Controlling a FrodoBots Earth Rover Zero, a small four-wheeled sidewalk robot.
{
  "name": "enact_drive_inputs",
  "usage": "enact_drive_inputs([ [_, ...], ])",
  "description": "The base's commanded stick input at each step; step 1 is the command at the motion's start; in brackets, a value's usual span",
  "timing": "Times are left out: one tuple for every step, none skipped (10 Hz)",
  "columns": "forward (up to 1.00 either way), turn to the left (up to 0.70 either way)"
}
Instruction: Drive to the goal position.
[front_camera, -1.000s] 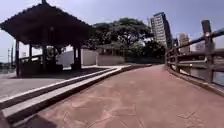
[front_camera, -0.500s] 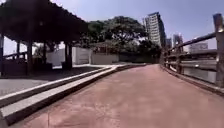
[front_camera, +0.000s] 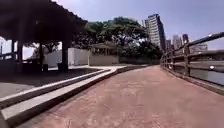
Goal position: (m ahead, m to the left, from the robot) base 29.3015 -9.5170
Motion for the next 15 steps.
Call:
enact_drive_inputs([
  [1.00, -0.39],
  [1.00, -0.34],
  [1.00, -0.20],
  [1.00, -0.06],
  [1.00, 0.01],
  [1.00, 0.01],
  [1.00, 0.01],
  [1.00, 0.01],
  [1.00, 0.01],
  [1.00, 0.01],
  [1.00, 0.01],
  [1.00, 0.01],
  [1.00, 0.01],
  [1.00, 0.01],
  [1.00, 0.01],
])
